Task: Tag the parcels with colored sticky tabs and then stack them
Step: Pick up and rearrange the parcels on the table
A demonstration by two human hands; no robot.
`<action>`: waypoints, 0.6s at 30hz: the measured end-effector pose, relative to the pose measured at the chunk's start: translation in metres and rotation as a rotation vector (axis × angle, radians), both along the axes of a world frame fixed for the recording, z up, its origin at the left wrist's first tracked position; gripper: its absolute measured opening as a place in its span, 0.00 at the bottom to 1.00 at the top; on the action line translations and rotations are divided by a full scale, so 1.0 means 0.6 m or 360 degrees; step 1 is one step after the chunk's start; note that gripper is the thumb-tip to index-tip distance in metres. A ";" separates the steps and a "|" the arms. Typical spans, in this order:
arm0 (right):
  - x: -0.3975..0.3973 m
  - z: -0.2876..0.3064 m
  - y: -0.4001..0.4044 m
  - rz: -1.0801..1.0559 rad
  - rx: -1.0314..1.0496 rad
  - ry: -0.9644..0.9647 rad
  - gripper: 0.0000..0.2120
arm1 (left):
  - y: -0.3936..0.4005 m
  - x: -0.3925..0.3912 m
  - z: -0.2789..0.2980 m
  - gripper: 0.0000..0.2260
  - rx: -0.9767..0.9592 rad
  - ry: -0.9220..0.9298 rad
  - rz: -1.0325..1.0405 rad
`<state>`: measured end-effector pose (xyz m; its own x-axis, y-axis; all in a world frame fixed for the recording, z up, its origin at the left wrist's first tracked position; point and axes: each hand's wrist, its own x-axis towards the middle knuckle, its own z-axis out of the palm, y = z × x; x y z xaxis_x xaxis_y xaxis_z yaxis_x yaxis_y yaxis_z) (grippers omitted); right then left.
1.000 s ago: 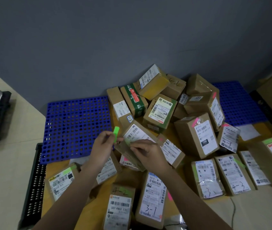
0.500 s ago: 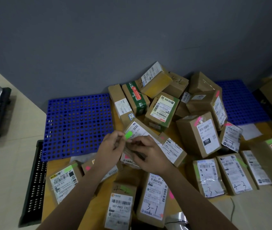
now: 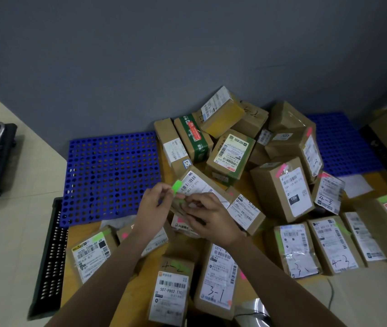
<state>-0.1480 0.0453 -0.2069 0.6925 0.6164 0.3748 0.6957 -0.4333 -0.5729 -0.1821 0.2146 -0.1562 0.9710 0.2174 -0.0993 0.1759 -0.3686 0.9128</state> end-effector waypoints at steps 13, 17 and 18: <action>-0.012 0.010 0.003 -0.0079 -0.0044 -0.0029 0.21 | 0.005 -0.001 -0.005 0.09 -0.0274 0.0119 0.0070; -0.017 0.003 0.009 -0.0077 -0.0149 -0.0112 0.20 | 0.001 -0.005 -0.008 0.09 -0.0148 0.0059 0.0064; -0.016 0.001 0.011 -0.0084 -0.0165 -0.0126 0.20 | 0.001 -0.005 -0.009 0.09 -0.0136 0.0046 0.0078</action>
